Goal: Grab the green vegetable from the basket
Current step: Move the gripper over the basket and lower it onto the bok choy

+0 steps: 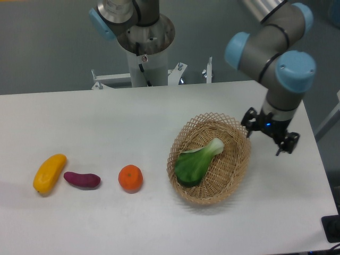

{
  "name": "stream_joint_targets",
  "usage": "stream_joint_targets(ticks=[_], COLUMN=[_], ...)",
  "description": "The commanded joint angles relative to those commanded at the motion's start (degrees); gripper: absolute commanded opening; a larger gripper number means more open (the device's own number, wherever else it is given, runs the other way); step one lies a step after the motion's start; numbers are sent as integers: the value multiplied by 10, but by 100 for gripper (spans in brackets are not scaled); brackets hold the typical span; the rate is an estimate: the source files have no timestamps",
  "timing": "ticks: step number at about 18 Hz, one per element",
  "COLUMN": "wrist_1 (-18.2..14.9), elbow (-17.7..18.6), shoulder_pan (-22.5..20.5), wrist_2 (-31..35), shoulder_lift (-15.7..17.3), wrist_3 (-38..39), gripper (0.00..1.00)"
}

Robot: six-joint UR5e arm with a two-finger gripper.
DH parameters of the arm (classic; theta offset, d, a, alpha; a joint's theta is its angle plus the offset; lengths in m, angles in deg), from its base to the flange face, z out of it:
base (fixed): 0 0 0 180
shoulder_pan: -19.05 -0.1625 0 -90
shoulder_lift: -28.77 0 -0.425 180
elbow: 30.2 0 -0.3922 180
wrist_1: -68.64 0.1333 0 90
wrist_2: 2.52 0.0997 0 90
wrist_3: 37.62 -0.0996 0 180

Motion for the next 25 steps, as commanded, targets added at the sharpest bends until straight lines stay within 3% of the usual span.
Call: stream_joint_targets(ticks=[5,16,21,24,25], wrist_1=[34,41,85,112,111], elbow=[52,110,132,142,142], shoulder_pan=[27,40,40,40,40], wrist_2=[1,0,1,3,4], shoulder_lift=[5,-6,-12,-17,-17], wrist_3=[13,19,19,19,19], gripper=[100,100,100,90,78])
